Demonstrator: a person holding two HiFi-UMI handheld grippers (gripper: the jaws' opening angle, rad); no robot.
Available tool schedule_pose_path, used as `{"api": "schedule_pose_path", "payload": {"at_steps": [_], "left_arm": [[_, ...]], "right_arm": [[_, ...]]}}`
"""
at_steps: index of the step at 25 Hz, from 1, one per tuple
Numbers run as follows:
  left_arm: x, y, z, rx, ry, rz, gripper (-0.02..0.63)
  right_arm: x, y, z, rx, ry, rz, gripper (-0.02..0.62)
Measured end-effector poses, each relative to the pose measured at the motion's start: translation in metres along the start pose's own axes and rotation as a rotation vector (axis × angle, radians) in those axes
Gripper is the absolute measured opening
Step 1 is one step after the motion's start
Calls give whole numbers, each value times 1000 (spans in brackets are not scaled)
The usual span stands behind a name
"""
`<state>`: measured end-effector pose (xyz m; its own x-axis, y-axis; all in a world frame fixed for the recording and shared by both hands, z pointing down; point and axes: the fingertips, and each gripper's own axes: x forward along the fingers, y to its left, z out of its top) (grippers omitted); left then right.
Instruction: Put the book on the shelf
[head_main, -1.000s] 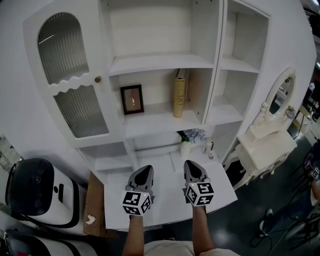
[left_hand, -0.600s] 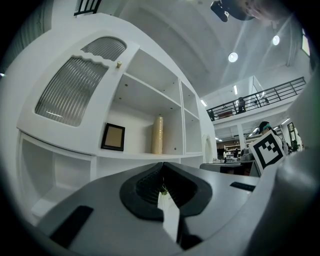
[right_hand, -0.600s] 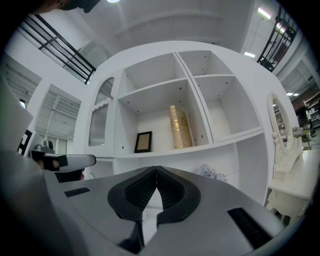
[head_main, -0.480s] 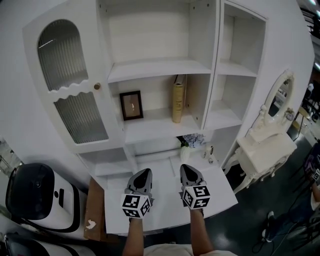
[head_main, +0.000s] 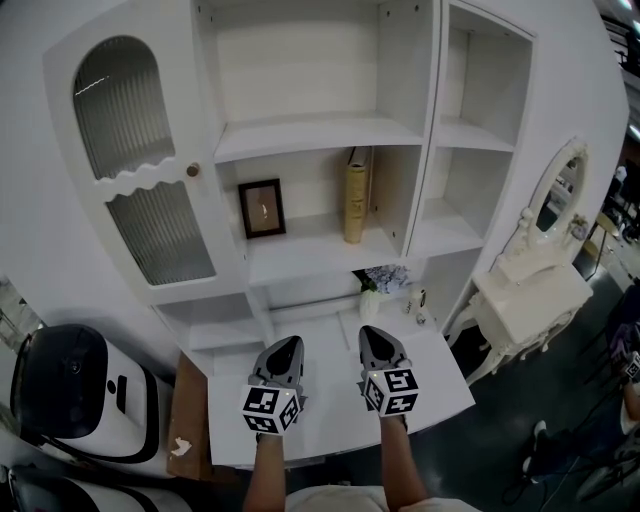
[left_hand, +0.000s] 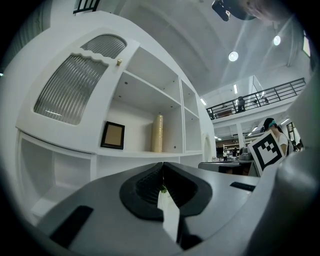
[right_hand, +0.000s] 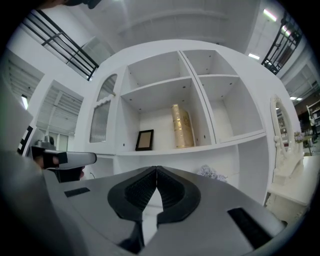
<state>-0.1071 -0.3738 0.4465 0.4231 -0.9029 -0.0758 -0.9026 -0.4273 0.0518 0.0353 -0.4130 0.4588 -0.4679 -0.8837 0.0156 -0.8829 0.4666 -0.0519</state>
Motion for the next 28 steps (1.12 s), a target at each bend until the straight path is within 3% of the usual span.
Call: {"api": "schedule_pose_path", "payload": {"at_steps": [28], "left_arm": [[3,-15,4,-1,-14,-22,17]], "right_arm": [[-14,-7,-2,10,-17,-11,26]]}}
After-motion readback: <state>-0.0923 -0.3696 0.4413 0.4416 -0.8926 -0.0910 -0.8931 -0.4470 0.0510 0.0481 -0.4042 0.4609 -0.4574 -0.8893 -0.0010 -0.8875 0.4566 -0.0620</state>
